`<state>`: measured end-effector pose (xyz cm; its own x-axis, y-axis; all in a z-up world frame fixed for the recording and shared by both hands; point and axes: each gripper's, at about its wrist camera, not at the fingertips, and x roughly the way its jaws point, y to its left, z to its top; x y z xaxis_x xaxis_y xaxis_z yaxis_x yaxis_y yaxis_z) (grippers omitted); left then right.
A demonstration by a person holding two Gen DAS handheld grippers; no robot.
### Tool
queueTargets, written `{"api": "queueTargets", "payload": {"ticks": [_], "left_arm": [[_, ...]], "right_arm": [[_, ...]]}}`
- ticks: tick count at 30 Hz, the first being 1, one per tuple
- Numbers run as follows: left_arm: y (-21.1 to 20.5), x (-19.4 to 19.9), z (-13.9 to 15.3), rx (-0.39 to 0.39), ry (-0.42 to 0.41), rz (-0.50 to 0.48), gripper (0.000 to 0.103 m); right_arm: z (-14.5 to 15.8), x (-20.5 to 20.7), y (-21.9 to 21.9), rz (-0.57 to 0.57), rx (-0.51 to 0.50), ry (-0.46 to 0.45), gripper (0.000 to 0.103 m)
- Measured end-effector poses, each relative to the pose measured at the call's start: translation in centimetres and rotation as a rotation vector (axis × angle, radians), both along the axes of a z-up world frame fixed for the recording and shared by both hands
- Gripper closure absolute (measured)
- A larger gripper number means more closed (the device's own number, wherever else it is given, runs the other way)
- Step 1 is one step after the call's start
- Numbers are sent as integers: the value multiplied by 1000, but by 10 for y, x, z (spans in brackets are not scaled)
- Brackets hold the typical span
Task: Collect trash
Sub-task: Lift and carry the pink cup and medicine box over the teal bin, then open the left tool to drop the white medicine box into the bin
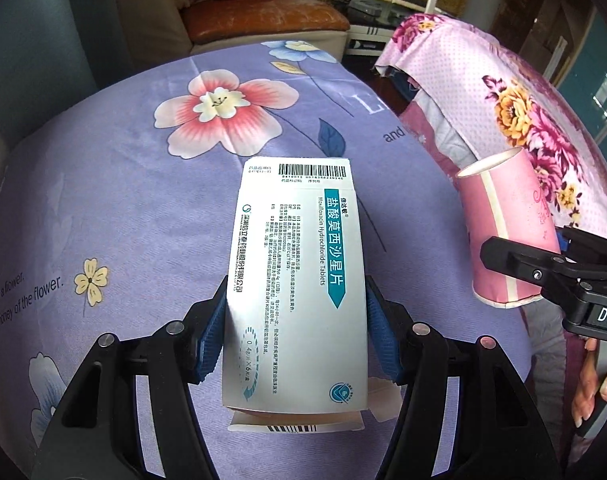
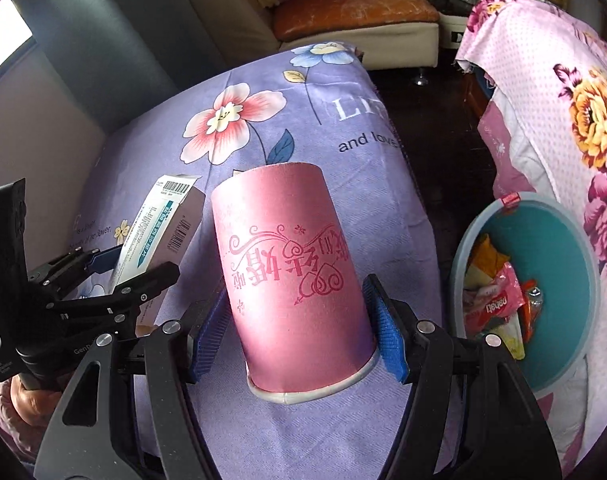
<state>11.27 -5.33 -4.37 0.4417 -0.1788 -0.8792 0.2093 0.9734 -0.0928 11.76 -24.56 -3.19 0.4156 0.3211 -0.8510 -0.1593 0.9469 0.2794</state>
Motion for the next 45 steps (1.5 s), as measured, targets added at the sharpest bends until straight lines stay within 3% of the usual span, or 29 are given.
{"api": "queueTargets", "payload": {"ticks": [13, 28, 45], "left_arm": [[-100, -7, -4, 56, 8, -162, 40], [-207, -4, -4, 41, 13, -347, 40], [-266, 10, -25, 30, 55, -430, 38]], "right_arm": [[-2, -27, -95, -191, 102, -41, 41], [3, -57, -207, -429, 107, -84, 41], [-5, -61, -254, -518, 57, -56, 41]]}}
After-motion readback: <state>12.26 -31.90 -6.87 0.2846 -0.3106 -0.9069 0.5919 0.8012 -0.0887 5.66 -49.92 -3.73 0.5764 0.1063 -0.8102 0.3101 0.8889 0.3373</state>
